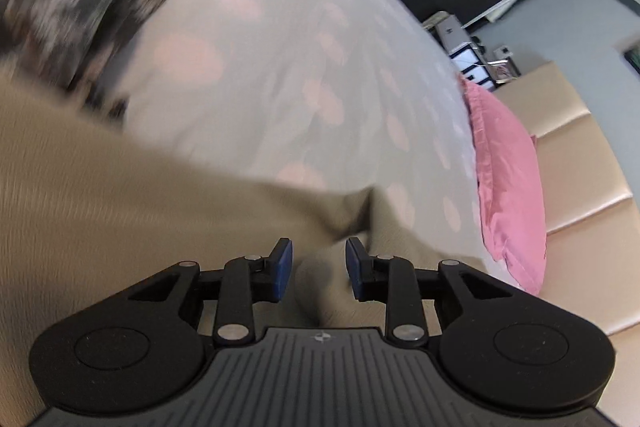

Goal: Fold clothes

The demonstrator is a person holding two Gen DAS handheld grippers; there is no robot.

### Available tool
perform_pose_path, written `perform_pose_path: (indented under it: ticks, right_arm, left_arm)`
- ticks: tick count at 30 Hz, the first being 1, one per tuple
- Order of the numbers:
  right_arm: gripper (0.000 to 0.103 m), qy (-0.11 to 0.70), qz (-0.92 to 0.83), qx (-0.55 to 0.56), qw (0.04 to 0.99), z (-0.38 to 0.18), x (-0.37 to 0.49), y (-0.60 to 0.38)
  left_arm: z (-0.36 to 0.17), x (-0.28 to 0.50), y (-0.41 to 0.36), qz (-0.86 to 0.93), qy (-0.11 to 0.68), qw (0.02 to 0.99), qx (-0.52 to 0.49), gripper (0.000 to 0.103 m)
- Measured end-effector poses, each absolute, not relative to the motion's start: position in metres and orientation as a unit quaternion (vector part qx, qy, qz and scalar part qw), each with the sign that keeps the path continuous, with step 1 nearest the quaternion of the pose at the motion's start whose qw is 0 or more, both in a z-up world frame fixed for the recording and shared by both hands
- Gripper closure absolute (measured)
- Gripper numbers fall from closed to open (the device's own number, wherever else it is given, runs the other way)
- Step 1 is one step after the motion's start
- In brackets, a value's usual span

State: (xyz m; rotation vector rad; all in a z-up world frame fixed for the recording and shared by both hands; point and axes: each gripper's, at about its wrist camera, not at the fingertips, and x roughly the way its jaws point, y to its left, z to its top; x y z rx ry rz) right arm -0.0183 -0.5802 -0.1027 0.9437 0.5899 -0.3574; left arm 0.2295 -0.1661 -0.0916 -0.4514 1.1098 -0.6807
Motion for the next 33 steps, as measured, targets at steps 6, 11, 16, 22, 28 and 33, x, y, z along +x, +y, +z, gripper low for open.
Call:
perform_pose_path:
  ticks: [6,11,16,22,28,33]
  right_arm:
    - [0.056,0.297,-0.163,0.431,0.837,-0.106,0.033,-0.565]
    - [0.092,0.313,-0.159,0.418,0.838,-0.109,0.075,-0.552]
    - [0.096,0.310,-0.206,0.407,0.834,-0.128,0.066,-0.568]
    - [0.065,0.302,-0.205,0.378,0.851,-0.119,0.053,-0.565]
    - [0.060,0.299,-0.190,0.389,0.850,-0.105,0.009,-0.554]
    - [0.046,0.309,-0.176,0.442,0.824,-0.113,-0.027,-0.537]
  left_arm:
    - [-0.080,0.243,-0.224,-0.339,0.519,0.761,-0.191,0.069]
    - [-0.106,0.246,-0.247,-0.322,0.542,0.755,-0.181,0.094]
    - [-0.125,0.245,-0.231,-0.305,0.529,0.767,-0.197,0.099]
    - [-0.117,0.239,-0.220,-0.321,0.518,0.769,-0.196,0.093]
    - [-0.085,0.212,-0.193,-0.335,0.486,0.791,-0.162,0.085]
    - [-0.080,0.185,-0.168,-0.315,0.489,0.794,-0.176,0.063]
